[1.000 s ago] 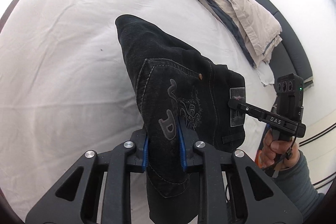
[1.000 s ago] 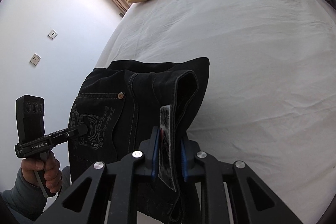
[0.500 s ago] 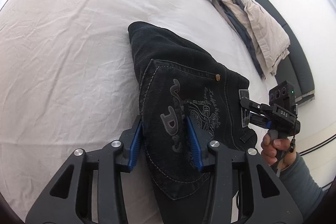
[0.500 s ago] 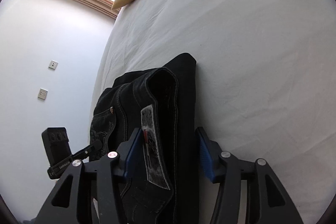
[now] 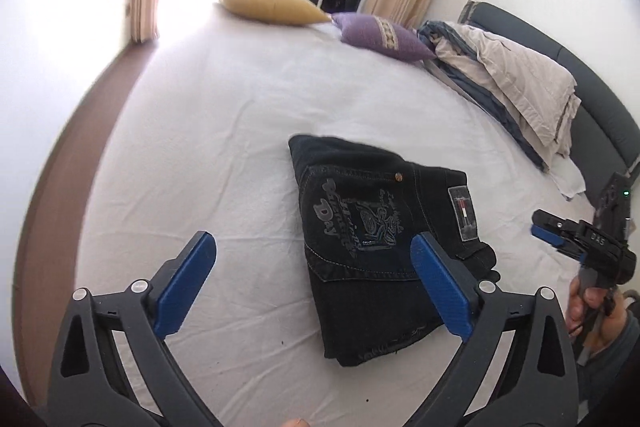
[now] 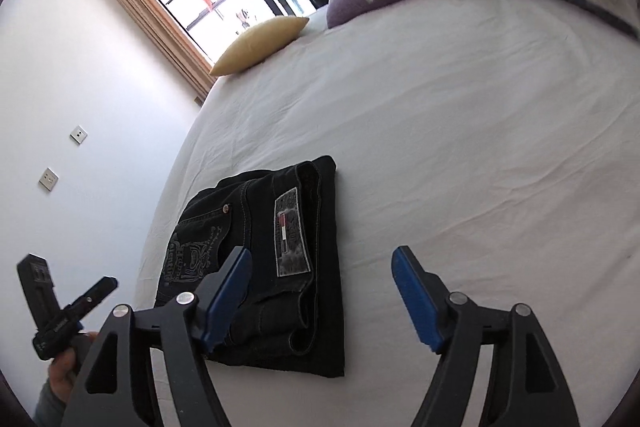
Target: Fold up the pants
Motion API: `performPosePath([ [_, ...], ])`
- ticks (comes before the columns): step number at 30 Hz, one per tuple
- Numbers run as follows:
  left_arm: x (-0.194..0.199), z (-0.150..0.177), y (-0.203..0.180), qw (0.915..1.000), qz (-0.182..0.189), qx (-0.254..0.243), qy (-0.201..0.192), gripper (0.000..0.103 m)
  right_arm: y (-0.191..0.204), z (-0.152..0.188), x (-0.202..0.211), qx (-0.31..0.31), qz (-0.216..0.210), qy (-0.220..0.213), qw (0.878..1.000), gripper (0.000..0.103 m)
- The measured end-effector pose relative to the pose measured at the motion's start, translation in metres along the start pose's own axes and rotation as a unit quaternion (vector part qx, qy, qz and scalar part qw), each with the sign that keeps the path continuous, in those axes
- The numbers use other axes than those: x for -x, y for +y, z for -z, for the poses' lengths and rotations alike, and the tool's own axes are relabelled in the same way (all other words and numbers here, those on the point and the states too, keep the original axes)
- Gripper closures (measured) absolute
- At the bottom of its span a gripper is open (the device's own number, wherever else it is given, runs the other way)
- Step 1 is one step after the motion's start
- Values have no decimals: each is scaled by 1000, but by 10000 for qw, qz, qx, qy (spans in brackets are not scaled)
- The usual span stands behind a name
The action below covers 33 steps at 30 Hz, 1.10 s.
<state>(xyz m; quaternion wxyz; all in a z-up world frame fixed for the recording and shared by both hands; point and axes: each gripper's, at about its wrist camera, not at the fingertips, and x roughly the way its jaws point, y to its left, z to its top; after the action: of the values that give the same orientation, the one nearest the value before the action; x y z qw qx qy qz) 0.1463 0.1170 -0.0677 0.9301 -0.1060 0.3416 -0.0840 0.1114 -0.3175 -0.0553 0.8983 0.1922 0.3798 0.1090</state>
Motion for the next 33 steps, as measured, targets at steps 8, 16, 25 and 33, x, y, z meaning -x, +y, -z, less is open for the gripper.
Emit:
performPosePath([
  [8,134,12,-73,9753,-1331,-976,-1468,0,65,22,85,593,321,-1073,9919,0],
  [16,170,9,-89,9825,-1527,-694,-813,0,106,24,144,855,346,-1339,9867,0],
  [25,141,35,-101,9940,-1038,-312,149,0,131,46,151,1046,938,-789,9869,0],
  [33,123,41,-102,9937,-1005,-337,368,0,135,58,139,1110,1019,-533,9872,0],
])
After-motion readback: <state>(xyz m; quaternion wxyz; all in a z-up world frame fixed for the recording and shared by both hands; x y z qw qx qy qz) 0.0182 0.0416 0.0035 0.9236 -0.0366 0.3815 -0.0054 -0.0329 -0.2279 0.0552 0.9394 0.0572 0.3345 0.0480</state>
